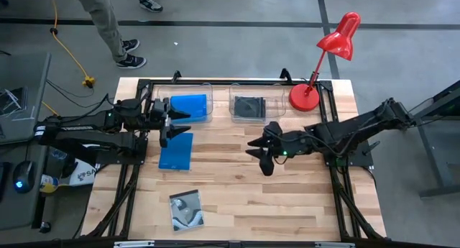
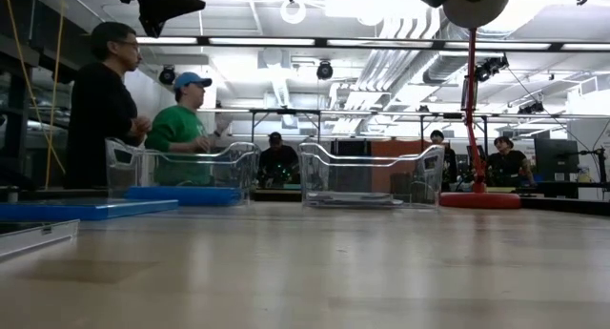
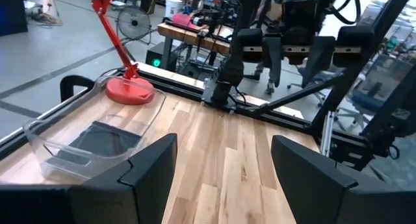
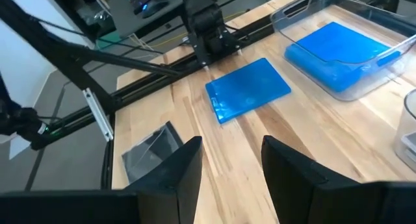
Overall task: Pick & place jewel cases by type
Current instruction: Put the blue CD case into the left transparent bin
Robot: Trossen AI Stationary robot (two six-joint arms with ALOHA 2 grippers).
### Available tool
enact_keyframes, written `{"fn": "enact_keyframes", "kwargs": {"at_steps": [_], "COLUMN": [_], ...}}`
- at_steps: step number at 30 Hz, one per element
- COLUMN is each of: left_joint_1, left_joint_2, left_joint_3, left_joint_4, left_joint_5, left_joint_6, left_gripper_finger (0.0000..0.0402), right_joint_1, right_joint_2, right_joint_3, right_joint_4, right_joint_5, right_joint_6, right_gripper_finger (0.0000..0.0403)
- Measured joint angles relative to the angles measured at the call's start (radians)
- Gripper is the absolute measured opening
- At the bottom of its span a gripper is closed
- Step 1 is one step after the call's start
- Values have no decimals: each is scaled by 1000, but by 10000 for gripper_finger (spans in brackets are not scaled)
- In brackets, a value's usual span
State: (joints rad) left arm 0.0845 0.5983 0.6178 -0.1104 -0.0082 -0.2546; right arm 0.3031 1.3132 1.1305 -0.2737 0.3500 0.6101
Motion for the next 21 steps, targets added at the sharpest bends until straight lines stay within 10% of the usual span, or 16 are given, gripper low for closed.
{"fn": "enact_keyframes", "kwargs": {"at_steps": [21], "left_joint_1": [0], "left_joint_2": [-373], "left_joint_3": [0], "left_joint_4": [-438], "left_joint_5": [-117], "left_joint_6": [-101], "left_gripper_finger": [248], "right_joint_1": [109], "right_joint_2": [0], "right_joint_3": [0], "right_joint_4": [0], "right_joint_5": [182], "right_joint_6": [18], "right_gripper_finger": [142]}}
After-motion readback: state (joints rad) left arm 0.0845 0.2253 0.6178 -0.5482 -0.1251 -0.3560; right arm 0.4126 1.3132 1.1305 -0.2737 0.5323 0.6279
